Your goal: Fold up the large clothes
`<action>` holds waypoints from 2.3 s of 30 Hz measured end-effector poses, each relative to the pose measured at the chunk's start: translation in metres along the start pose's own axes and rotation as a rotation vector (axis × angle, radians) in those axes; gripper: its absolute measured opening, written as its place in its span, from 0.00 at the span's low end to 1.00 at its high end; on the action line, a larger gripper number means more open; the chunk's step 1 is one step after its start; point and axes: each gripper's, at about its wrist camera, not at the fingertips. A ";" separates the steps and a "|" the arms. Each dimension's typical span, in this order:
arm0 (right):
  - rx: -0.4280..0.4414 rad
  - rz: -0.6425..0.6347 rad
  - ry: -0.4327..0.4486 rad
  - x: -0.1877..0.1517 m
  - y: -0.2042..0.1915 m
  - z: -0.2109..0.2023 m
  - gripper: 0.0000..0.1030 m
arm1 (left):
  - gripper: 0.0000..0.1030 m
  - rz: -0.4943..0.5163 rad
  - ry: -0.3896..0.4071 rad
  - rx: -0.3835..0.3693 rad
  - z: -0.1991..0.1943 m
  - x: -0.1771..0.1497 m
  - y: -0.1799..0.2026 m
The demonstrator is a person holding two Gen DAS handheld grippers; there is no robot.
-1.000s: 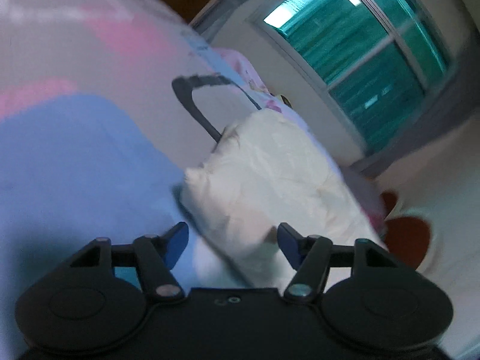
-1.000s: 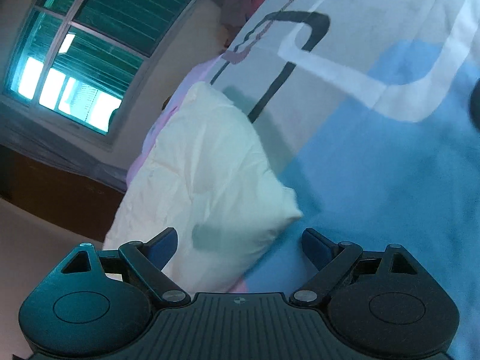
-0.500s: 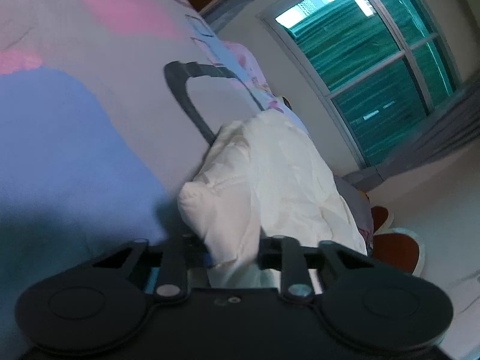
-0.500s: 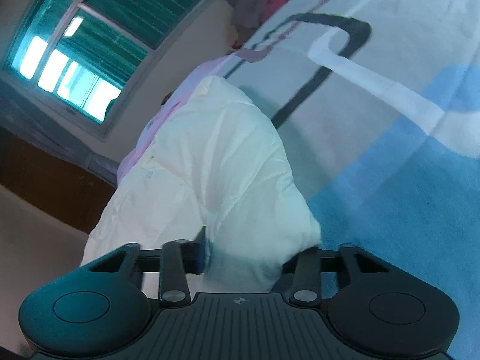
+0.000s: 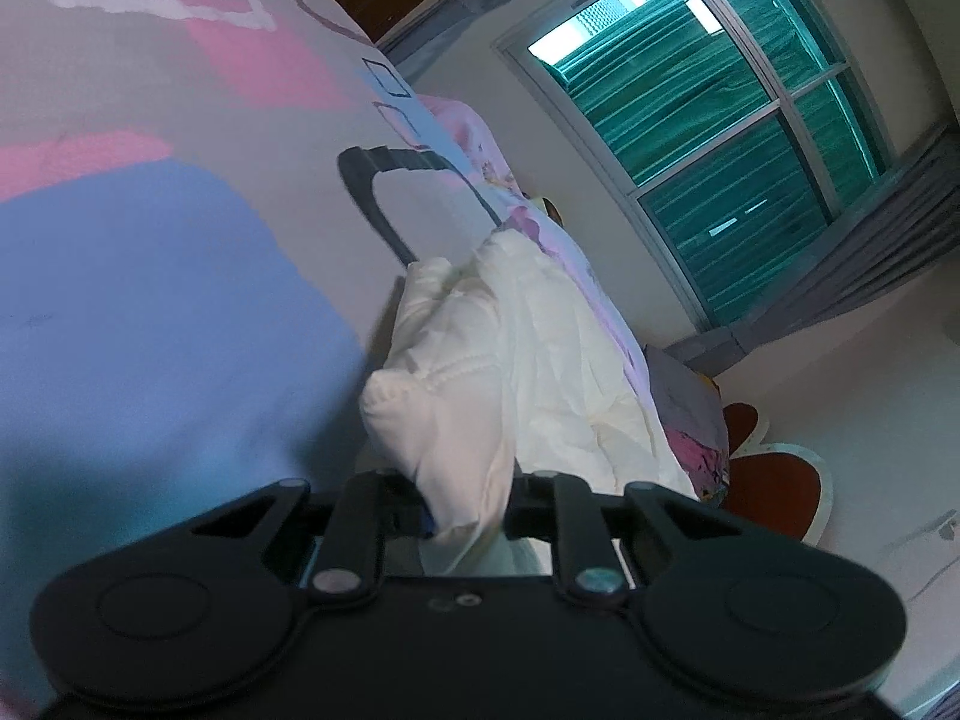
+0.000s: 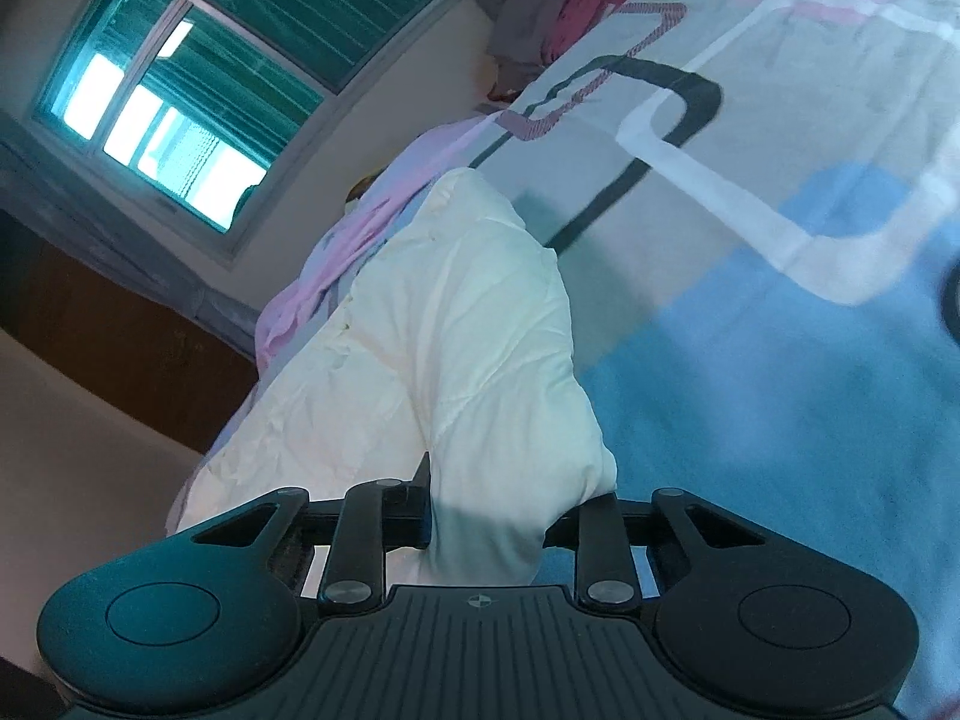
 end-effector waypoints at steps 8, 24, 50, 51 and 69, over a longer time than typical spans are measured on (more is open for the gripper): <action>-0.003 -0.023 -0.010 -0.037 0.015 -0.052 0.25 | 0.16 0.014 -0.012 0.003 -0.057 -0.035 -0.015; -0.046 -0.015 -0.057 -0.071 0.043 -0.089 0.27 | 0.18 -0.014 -0.037 0.018 -0.104 -0.072 -0.042; 0.008 -0.526 -0.090 -0.131 -0.124 0.007 0.09 | 0.20 0.079 -0.009 -0.017 -0.098 -0.048 -0.031; -0.002 -0.531 -0.102 -0.135 -0.126 0.014 0.09 | 0.20 0.090 -0.009 -0.018 -0.100 -0.047 -0.029; -0.064 -0.446 -0.211 -0.155 -0.112 0.000 0.07 | 0.19 0.407 0.043 -0.077 -0.124 -0.049 0.048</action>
Point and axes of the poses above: each gripper's, at about its wrist camera, not at the fingertips, and z roughly the way its jaws point, y to its right, x to its top, and after that the axes turned 2 degrees about -y, right-handed
